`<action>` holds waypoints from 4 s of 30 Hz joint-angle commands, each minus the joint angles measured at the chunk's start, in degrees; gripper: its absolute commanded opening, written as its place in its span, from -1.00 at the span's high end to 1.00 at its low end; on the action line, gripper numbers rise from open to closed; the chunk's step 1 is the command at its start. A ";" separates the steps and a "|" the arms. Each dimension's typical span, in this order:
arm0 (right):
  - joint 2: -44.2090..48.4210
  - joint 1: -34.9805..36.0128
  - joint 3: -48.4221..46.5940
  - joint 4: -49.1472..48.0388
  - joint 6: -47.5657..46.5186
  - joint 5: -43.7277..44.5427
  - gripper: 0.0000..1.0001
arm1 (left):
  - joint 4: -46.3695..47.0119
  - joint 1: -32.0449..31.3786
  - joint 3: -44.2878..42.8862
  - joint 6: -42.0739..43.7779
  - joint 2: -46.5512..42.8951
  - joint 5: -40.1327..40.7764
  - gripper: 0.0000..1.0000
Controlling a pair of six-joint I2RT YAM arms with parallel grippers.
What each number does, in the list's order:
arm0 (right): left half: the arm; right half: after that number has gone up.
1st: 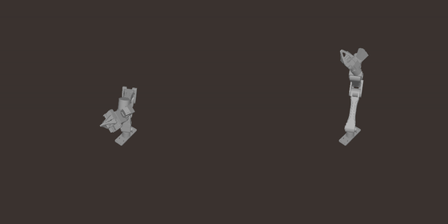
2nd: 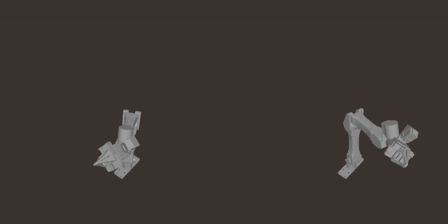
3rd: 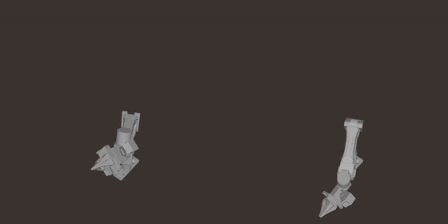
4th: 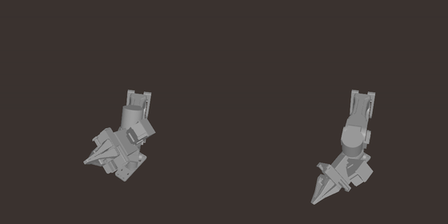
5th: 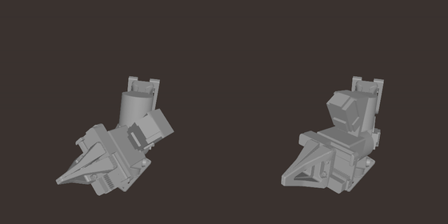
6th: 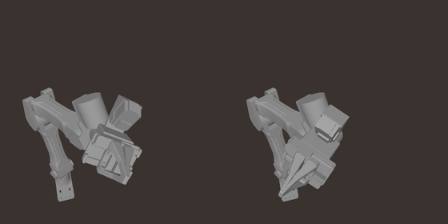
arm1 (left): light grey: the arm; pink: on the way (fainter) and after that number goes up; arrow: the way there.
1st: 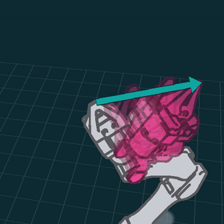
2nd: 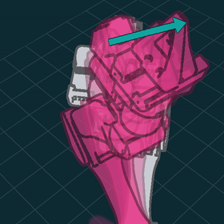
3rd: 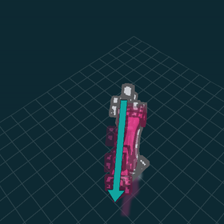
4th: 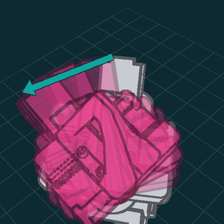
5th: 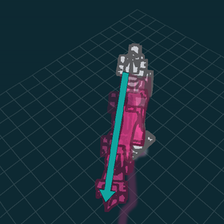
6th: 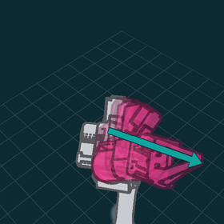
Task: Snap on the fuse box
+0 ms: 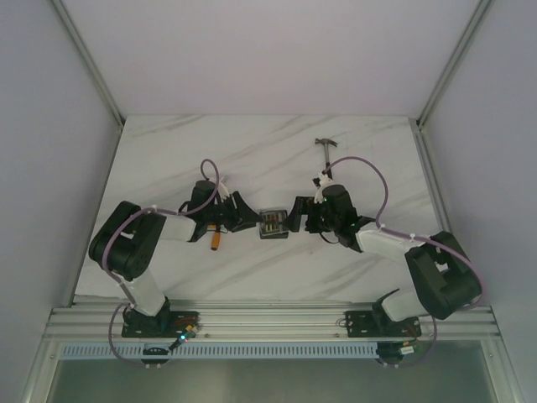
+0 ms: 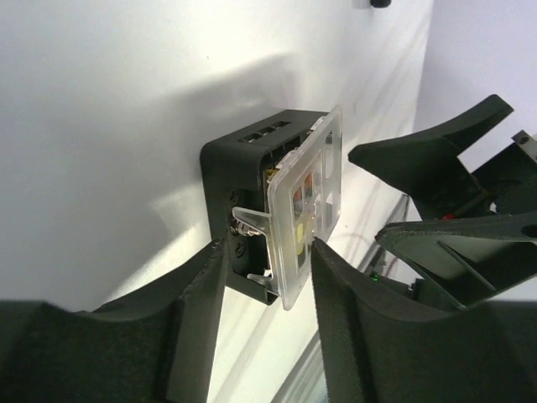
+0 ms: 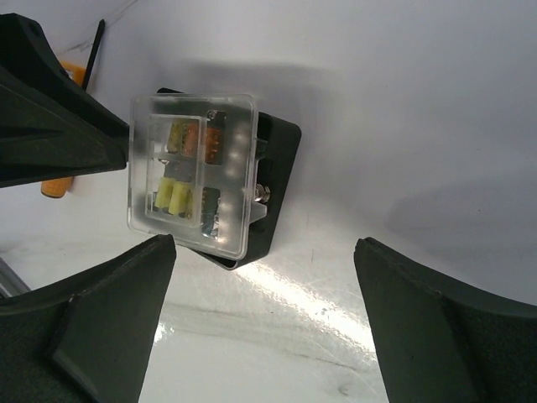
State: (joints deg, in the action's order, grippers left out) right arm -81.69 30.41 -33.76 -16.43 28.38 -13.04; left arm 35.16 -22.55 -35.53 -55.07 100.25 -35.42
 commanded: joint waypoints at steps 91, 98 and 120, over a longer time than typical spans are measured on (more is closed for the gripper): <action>-7.90 5.41 -9.83 7.94 2.42 0.43 0.15 | -26.96 -9.18 -11.64 8.95 -2.62 19.21 0.13; -4.22 5.37 -9.49 8.89 2.15 2.30 0.07 | -29.04 -9.16 -11.11 9.58 -6.39 20.98 -0.03; -13.48 5.36 -4.11 9.45 2.24 -0.85 0.35 | -28.70 -13.03 -5.73 7.72 -5.02 18.08 0.05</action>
State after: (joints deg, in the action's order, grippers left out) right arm -90.17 35.18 -41.17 -10.48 31.79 -14.66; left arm 6.68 -33.85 -43.62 -46.59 93.32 -16.75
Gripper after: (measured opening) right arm 0.339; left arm 0.488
